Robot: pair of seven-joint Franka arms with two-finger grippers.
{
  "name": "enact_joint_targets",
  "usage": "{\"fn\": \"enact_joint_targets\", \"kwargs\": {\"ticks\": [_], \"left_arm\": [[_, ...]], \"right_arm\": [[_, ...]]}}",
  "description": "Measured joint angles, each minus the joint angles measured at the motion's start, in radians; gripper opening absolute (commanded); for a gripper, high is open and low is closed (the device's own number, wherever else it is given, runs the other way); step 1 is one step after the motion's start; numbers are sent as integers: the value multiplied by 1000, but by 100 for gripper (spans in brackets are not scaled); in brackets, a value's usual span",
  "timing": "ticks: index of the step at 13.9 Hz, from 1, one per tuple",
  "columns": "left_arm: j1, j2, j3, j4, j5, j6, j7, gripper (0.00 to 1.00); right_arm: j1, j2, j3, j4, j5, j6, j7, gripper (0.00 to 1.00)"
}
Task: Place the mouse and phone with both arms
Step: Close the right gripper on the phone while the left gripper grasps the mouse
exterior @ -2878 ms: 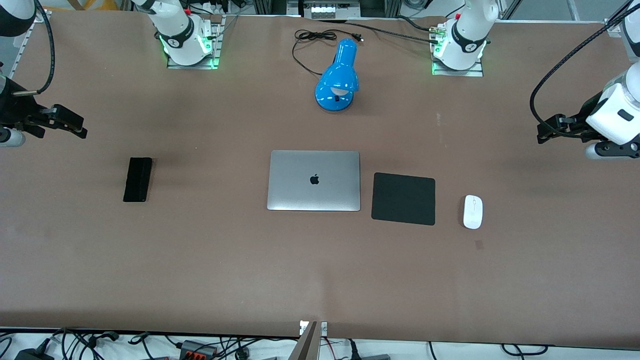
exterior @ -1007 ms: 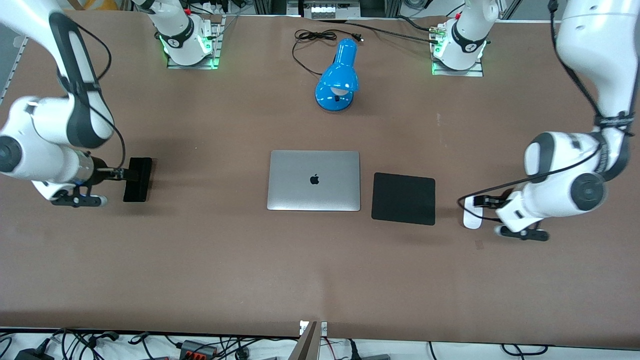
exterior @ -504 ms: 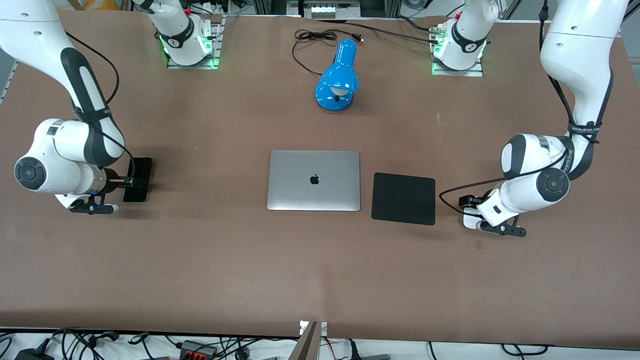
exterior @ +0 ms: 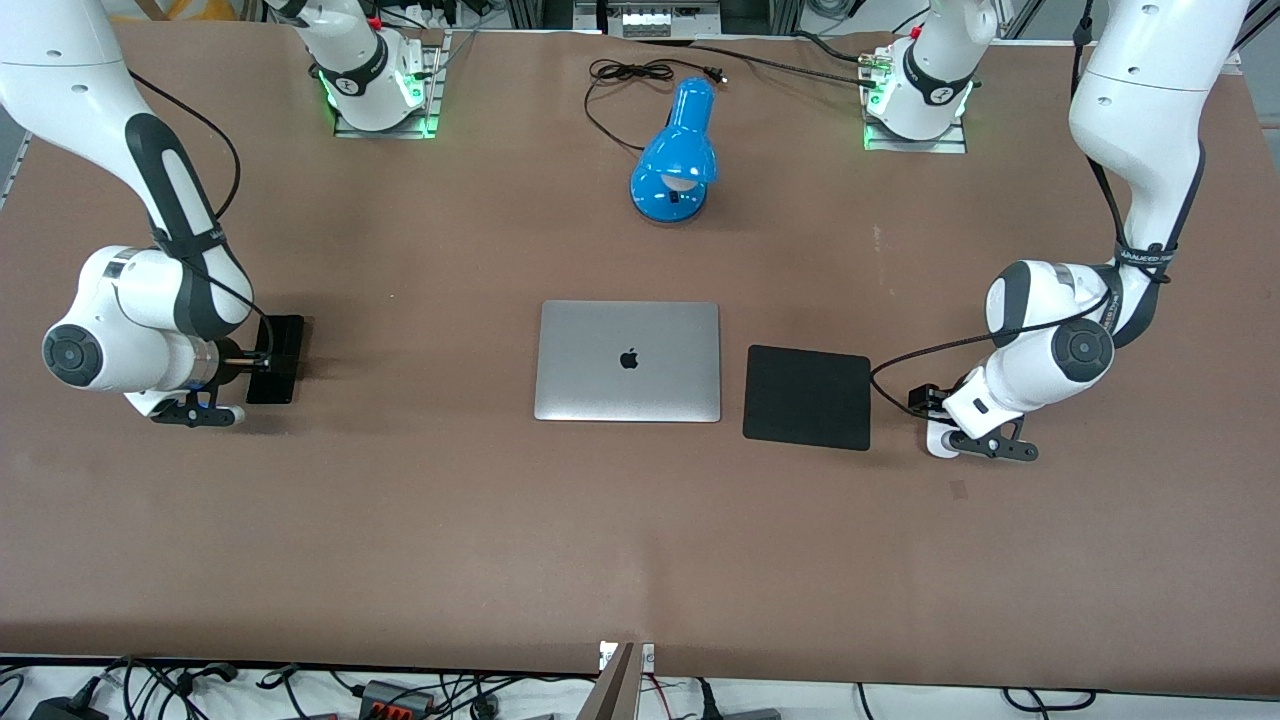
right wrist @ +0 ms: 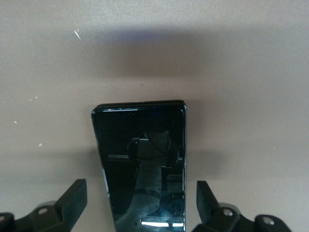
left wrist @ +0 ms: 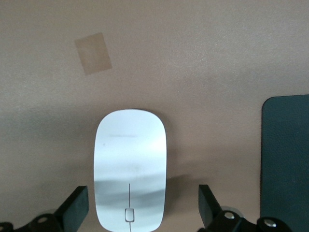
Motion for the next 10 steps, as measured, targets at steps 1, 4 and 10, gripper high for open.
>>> {"fn": "enact_joint_targets", "kwargs": {"ticks": [1,4,10], "left_arm": [[1,-1,0,0,0,0,0,100],[1,-1,1,-1,0,1,0,100],[24,0,7,-12,0,34,20,90]], "right_arm": [[0,5,0,0,0,11,0,100],[0,17,0,0,0,29,-1,100],[0,38,0,0,0,47,-1,100]]}}
